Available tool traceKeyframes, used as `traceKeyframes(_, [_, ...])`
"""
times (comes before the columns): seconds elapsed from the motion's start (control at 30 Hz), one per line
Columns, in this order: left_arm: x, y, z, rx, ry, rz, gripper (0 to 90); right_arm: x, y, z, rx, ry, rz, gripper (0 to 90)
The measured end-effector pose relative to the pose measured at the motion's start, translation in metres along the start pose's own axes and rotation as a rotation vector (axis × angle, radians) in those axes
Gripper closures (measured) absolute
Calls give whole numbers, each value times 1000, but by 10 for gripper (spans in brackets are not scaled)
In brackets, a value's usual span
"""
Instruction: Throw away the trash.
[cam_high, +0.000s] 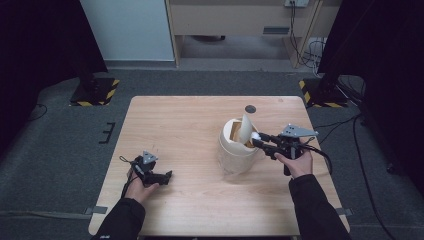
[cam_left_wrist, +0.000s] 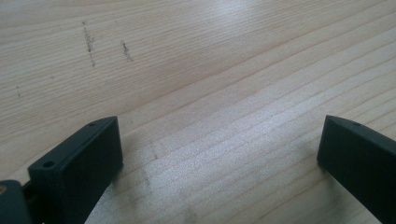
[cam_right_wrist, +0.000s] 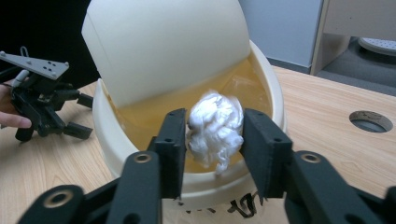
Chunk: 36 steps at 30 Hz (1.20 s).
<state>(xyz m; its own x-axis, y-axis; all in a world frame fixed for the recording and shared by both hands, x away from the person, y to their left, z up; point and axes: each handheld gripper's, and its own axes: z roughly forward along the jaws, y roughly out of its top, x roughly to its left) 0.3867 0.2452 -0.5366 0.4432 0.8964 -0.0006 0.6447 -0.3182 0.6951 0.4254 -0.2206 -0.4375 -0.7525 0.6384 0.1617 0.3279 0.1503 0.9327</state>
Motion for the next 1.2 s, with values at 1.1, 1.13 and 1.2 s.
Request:
traceKeyframes(1.1, [0,0,0,0,0,0,0,-53,-45,-38,158,-255,116,182])
traceKeyframes(1.13, [0,0,0,0,0,0,0,-55,-50,-38,184,-266,122,182])
traceKeyframes(1.2, [0,0,0,0,0,0,0,-58,-57,-38,221,-279,123,180])
